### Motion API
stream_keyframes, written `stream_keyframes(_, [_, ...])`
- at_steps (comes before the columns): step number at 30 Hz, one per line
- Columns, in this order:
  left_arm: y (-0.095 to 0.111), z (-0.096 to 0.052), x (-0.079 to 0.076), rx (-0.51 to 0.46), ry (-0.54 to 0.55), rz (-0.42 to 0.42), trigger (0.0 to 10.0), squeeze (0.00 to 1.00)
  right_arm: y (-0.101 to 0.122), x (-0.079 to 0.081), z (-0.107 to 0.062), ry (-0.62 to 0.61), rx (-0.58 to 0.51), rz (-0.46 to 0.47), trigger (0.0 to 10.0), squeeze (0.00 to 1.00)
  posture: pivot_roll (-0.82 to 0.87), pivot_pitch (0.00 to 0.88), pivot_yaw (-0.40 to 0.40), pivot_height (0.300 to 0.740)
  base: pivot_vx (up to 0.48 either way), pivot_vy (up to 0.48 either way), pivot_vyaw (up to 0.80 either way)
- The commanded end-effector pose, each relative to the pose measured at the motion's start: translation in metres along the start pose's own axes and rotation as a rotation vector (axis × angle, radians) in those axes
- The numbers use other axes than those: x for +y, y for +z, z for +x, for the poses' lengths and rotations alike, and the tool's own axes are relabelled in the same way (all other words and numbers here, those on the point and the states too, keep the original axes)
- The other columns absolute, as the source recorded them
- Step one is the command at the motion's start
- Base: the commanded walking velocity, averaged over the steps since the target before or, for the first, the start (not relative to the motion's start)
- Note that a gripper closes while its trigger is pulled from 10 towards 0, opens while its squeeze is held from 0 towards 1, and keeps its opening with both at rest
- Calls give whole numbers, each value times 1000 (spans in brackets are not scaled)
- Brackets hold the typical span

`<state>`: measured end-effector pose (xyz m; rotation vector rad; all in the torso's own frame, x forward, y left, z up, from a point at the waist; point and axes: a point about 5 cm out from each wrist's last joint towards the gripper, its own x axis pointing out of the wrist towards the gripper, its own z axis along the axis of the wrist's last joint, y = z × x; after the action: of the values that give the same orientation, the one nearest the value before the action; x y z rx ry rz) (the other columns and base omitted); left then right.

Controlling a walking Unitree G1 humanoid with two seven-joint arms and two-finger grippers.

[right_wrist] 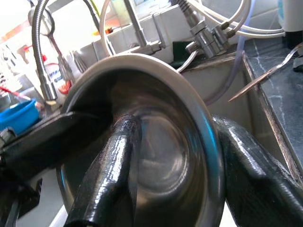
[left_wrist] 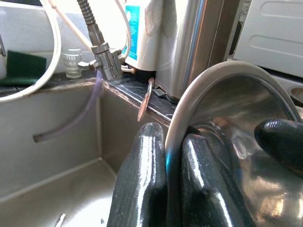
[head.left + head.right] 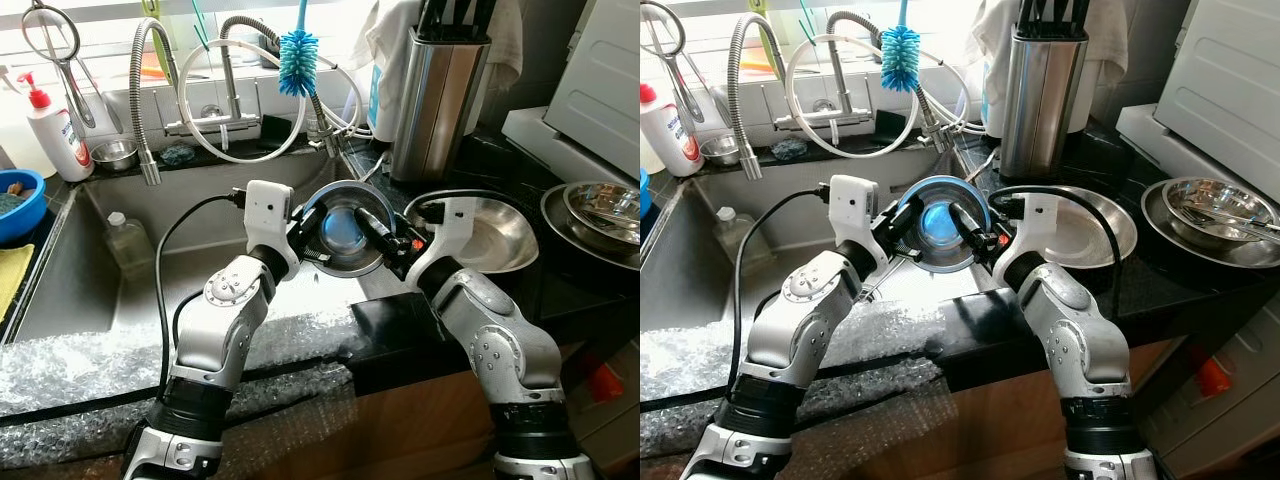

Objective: Kitchen organization

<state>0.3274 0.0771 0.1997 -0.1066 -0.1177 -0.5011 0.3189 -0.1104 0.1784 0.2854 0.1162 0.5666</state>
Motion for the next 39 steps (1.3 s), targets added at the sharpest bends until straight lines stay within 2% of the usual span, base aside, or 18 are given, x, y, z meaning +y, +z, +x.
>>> stream_keyframes(1, [16, 8, -17, -85, -44, 70, 10000, 0, -27, 56, 12, 303, 137, 15, 10000, 0, -171, 0, 2, 740, 0, 0, 0])
stream_keyframes(11, [14, 8, -23, -91, -63, 261, 10000, 0, -25, 62, 13, 326, 134, -19, 10000, 0, -170, 0, 1, 740, 0, 0, 0])
stream_keyframes(14, [16, 9, -24, -129, -45, 366, 10000, 0, -23, 60, 16, 291, 129, -42, 10000, 0, -172, 0, 1, 740, 0, 0, 0])
stream_keyframes(16, [17, 9, -24, -140, -40, 389, 10000, 0, -22, 60, 17, 284, 127, -44, 10000, 0, -172, 0, 1, 740, 0, 0, 0])
stream_keyframes(17, [18, 9, -24, -160, -30, 442, 10000, 0, -21, 61, 18, 279, 125, -45, 10000, 0, -172, 0, 1, 740, 0, 0, 0])
stream_keyframes(18, [19, 9, -24, -173, -25, 457, 10000, 0, -21, 61, 18, 279, 125, -48, 10000, 0, -173, 0, 1, 740, 0, 0, 0])
stream_keyframes(20, [23, 9, -25, -203, -13, 448, 10000, 0, -22, 62, 18, 276, 127, -53, 10000, 0, -172, 0, 1, 740, 0, 0, 0])
stream_keyframes(27, [24, 9, -25, -220, -7, 447, 10000, 0, -22, 61, 19, 261, 124, -55, 10000, 0, -172, 0, 0, 740, 0, 0, 0])
stream_keyframes(30, [22, 10, -19, -213, 44, 475, 10000, 0, -12, 64, 20, 258, 66, -42, 10000, 0, -173, 0, 2, 740, 0, 0, 0])
stream_keyframes(33, [22, 11, -17, -212, 64, 481, 10000, 0, -10, 66, 20, 263, 61, -43, 10000, 0, -175, 0, 2, 740, 0, 0, 0])
stream_keyframes(39, [29, 13, -4, -225, 205, 469, 10000, 0, -12, 70, 20, 272, 69, -50, 10000, 0, -175, 0, 4, 740, 0, 0, 0])
